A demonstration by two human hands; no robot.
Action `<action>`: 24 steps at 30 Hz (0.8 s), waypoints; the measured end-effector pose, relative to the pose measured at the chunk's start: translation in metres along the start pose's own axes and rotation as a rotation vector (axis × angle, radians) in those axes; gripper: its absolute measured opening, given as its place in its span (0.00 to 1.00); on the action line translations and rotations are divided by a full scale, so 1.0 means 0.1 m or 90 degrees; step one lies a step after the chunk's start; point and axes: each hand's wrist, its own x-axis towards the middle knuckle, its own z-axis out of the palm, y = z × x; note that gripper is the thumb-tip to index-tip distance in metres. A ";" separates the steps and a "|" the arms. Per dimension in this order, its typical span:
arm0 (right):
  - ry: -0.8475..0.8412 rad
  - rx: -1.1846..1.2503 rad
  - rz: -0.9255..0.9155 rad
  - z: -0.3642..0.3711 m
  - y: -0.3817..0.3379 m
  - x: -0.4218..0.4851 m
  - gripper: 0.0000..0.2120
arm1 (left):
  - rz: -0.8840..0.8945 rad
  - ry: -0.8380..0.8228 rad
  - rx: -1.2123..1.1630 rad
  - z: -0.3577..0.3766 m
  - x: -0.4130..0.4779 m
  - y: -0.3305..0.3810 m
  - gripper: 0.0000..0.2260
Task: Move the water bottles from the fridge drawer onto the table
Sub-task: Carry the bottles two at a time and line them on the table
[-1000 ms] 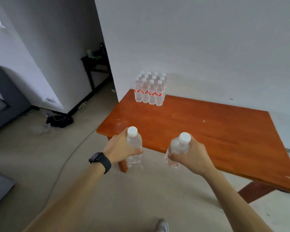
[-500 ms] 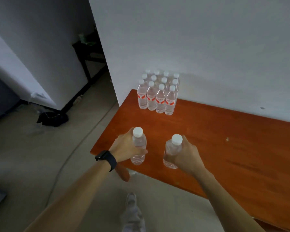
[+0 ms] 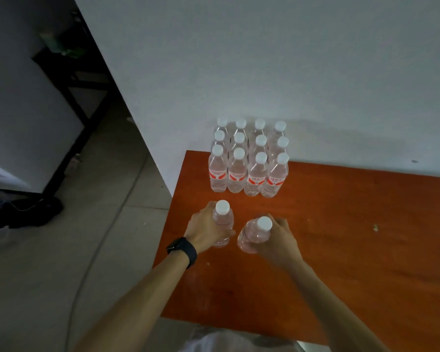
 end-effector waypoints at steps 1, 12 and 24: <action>0.004 -0.001 0.015 0.01 -0.05 0.09 0.37 | 0.002 0.004 0.000 -0.02 0.09 -0.03 0.31; 0.077 0.002 -0.005 0.06 -0.48 1.01 0.40 | 0.032 0.004 0.062 -0.26 1.00 -0.12 0.31; 0.128 0.073 -0.027 0.27 -0.55 1.22 0.48 | -0.029 -0.015 -0.055 -0.26 1.26 -0.36 0.40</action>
